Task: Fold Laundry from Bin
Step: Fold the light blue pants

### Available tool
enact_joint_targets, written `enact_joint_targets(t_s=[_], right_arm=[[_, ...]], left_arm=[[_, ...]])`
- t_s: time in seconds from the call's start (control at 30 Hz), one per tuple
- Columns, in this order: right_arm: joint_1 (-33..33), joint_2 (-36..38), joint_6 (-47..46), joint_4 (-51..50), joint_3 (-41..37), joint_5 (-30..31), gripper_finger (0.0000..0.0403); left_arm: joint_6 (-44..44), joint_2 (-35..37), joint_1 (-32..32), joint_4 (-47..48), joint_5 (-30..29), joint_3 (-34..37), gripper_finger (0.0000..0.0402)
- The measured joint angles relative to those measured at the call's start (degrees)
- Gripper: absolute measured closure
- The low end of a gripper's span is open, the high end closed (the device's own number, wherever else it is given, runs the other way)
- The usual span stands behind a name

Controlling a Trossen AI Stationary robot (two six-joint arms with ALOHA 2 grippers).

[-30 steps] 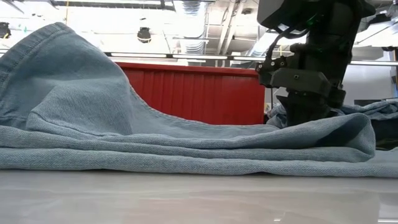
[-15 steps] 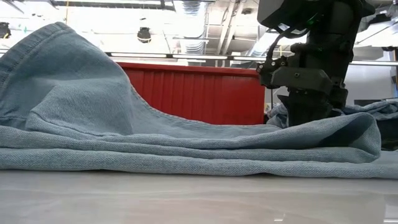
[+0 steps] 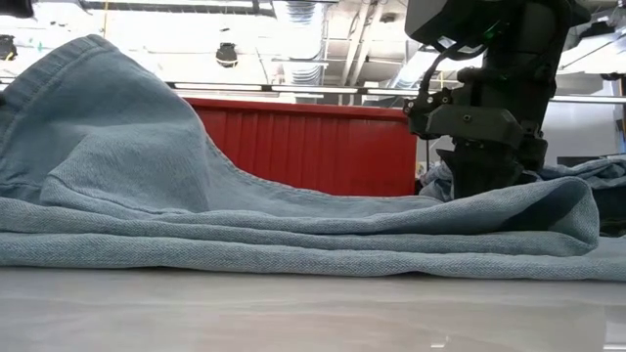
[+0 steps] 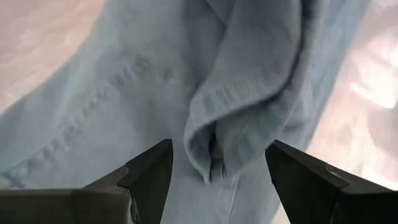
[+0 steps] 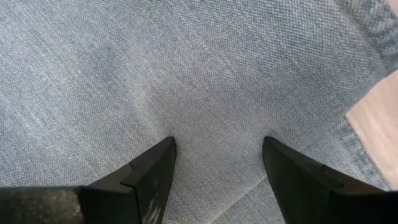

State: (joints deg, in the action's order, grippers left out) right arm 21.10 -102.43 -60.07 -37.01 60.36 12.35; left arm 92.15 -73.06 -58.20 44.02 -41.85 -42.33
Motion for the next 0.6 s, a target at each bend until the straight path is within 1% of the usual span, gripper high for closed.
enact_joint_targets(t_s=[0.07,0.2,0.3,0.43,0.53,0.6], right_arm=[[0.02,0.00,0.02,0.00,0.00,0.29,0.0133],[0.02,0.00,0.05,0.00,0.00,0.55,0.0133],[0.04,0.00,0.06,0.00,0.00,0.86,0.0133],[0.04,0.00,0.12,0.00,0.00,0.95,0.0133],[0.02,0.00,0.36,0.00,0.00,0.97,0.0133],[0.03,0.00,0.35,0.00,0.00,1.01,0.0133]], left_arm=[[1.11,0.00,1.14,0.01,-1.66,0.00,0.0157],[1.55,0.00,3.86,-0.31,-1.83,0.00,0.0157],[1.29,-0.01,6.33,-0.92,1.82,0.00,0.0156],[-6.10,-0.02,9.00,-6.48,7.60,0.00,0.0137],[-11.73,-0.02,10.18,-11.41,8.10,-0.01,0.0111],[-13.77,-0.08,10.79,-11.34,6.82,-0.04,0.0093]])
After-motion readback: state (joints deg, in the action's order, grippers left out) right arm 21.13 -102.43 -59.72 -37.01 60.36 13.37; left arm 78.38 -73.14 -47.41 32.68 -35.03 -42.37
